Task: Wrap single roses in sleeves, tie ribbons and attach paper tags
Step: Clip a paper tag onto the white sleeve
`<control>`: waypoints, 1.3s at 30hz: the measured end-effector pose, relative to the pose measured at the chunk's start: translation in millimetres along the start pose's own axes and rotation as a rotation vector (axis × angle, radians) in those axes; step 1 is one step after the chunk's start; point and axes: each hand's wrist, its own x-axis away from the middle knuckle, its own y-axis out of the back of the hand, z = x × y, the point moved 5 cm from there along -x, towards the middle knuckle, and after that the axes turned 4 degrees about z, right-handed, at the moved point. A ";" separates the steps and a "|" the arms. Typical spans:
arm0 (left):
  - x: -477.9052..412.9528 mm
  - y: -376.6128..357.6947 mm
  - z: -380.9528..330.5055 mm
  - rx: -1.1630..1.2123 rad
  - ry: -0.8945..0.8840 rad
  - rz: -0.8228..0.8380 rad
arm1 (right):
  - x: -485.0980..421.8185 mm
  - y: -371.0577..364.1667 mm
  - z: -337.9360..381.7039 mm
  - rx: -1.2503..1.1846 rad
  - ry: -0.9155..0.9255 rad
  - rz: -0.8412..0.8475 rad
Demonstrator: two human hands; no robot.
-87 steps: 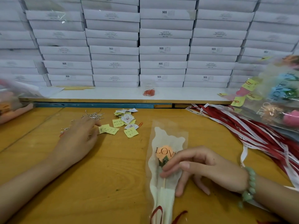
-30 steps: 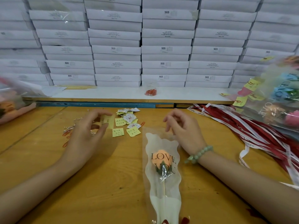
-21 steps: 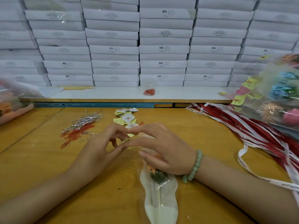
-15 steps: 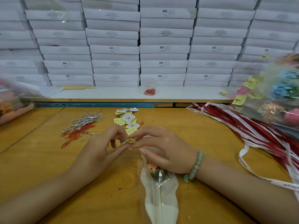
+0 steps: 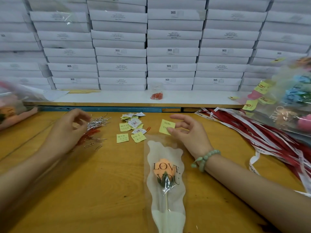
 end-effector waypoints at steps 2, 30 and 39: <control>-5.4 6.8 24.8 -0.077 0.057 0.065 | -2.3 1.3 -7.9 -0.025 -0.076 -0.013; -13.3 8.2 32.3 -0.673 -0.046 0.429 | 2.9 -13.8 -6.2 0.040 -0.136 0.182; -13.4 23.8 17.4 -0.539 -0.116 0.207 | 2.3 -13.2 -5.9 0.117 -0.106 0.167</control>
